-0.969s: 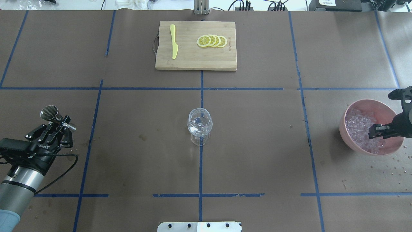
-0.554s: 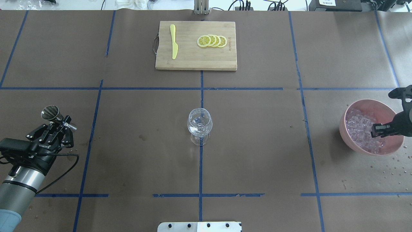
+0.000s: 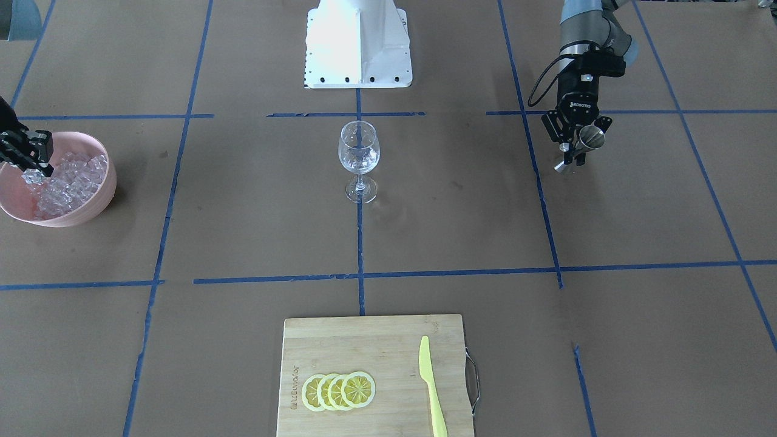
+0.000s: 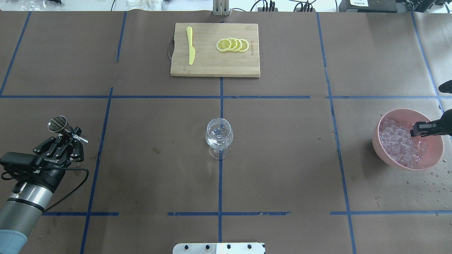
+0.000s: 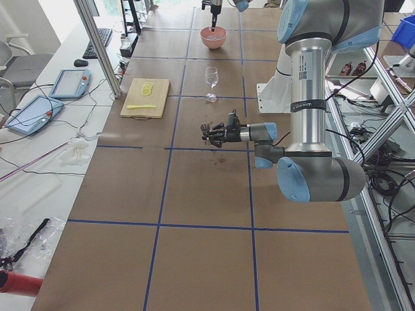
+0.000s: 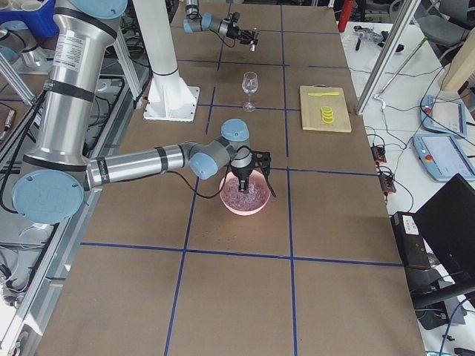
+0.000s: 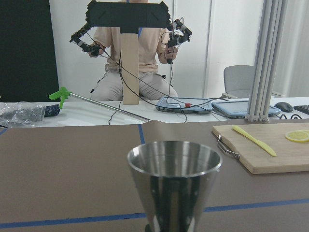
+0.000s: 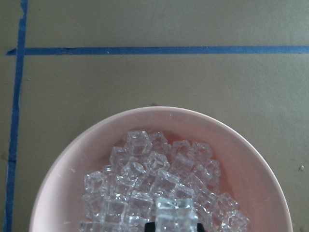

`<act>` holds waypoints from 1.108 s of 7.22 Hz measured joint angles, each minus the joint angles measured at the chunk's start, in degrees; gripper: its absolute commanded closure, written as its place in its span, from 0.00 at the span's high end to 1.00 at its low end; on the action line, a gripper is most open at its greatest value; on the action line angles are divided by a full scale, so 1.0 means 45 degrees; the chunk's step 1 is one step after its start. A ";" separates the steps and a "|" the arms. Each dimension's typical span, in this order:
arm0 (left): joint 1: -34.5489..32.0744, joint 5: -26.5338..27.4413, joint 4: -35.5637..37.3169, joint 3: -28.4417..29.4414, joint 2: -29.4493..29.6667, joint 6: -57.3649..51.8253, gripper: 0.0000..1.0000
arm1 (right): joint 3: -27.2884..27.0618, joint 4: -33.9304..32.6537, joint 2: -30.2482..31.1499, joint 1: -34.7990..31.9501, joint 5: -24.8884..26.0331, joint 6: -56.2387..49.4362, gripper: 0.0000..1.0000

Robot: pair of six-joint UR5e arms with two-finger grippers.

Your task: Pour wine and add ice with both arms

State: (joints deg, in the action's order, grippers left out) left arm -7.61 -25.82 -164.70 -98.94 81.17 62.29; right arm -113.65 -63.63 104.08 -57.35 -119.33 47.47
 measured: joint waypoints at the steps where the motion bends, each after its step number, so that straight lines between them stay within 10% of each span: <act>1: 0.0024 0.0030 -0.0005 0.0523 0.0349 0.0398 0.00 | -0.0389 0.0005 -0.0006 -0.0232 -0.0065 0.0045 0.00; 8: -0.0006 0.0671 0.0004 0.2353 0.1117 0.0658 0.00 | -0.1653 0.0094 -0.0226 -0.1439 -0.1737 0.0118 0.00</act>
State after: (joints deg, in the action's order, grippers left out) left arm -7.64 -22.80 -164.69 -88.35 86.19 65.25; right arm -121.09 -63.21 103.07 -63.82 -127.14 48.00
